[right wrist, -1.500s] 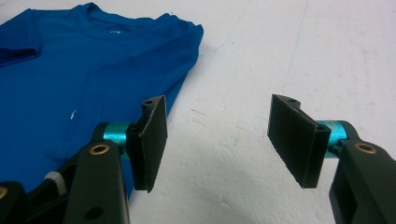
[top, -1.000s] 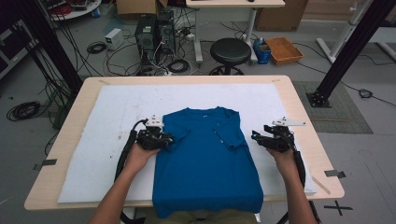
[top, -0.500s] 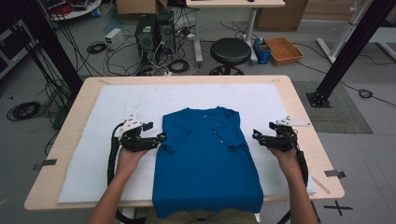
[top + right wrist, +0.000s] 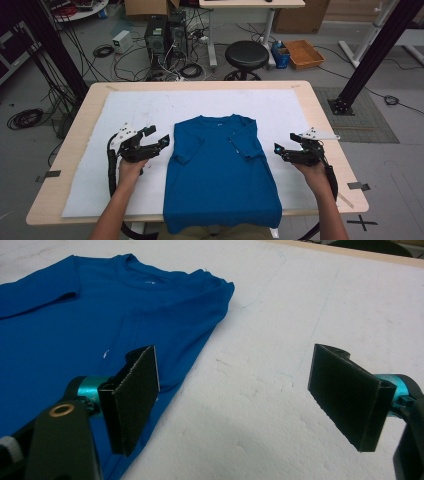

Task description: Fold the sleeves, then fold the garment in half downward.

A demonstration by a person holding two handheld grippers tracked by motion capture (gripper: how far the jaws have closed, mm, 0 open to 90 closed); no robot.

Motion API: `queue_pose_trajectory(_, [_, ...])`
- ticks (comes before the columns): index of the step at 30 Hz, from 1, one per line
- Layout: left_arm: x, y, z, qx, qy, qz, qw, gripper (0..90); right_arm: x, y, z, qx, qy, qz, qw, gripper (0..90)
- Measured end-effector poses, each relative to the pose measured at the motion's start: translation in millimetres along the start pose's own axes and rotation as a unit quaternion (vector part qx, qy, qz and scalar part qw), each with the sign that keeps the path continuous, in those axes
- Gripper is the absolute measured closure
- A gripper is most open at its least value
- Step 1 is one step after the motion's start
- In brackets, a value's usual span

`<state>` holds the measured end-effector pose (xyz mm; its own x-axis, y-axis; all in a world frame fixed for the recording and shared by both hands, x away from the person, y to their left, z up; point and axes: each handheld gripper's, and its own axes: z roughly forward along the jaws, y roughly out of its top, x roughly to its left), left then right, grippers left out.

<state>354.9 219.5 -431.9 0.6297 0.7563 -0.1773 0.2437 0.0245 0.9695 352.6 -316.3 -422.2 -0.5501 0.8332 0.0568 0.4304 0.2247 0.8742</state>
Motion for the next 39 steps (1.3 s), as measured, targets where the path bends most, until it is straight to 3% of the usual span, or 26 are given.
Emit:
queue_pose_trajectory(7, [1.5,-1.7,-1.9,0.011,0.016,0.011,0.9998,24.9,4.3,1.9,6.2,0.004,0.002,-0.001,1.0,20.1])
queue_pose_trajectory(18, [7.8,-3.4,2.6,0.026,0.038,-0.009,0.9989,24.8,1.0,5.1,10.4,0.002,-0.003,0.011,0.9999,20.1])
queue_pose_trajectory(23, [12.4,6.5,9.5,0.033,0.042,-0.011,0.9985,24.8,0.6,10.3,16.1,0.002,0.004,0.013,0.9999,20.1])
queue_pose_trajectory(26, [18.0,16.1,19.7,0.053,0.048,-0.007,0.9974,24.9,1.3,12.9,20.5,0.006,0.005,0.013,0.9999,20.1])
queue_pose_trajectory(30, [26.7,22.1,42.8,0.102,0.065,-0.004,0.9927,25.6,1.3,16.7,26.4,0.009,0.011,0.013,0.9998,20.1])
queue_pose_trajectory(34, [33.7,13.9,70.8,0.15,0.082,-0.007,0.9852,29.4,-5.1,26.2,41.3,0.028,0.007,0.01,0.9995,20.1])
queue_pose_trajectory(37, [39.2,6.3,90.2,0.19,0.076,-0.015,0.9788,31.7,-12.0,36.1,55.9,0.046,-0.001,0.019,0.9988,20.1])
queue_pose_trajectory(38, [39.6,4.9,95.6,0.204,0.08,-0.014,0.9755,32.6,-13.4,38.7,59.6,0.048,0.0,0.023,0.9986,20.1])
queue_pose_trajectory(39, [39.2,4.8,100.7,0.224,0.091,-0.017,0.9703,35.8,-14.2,40.5,62.0,0.051,0.0,0.026,0.9984,20.1])
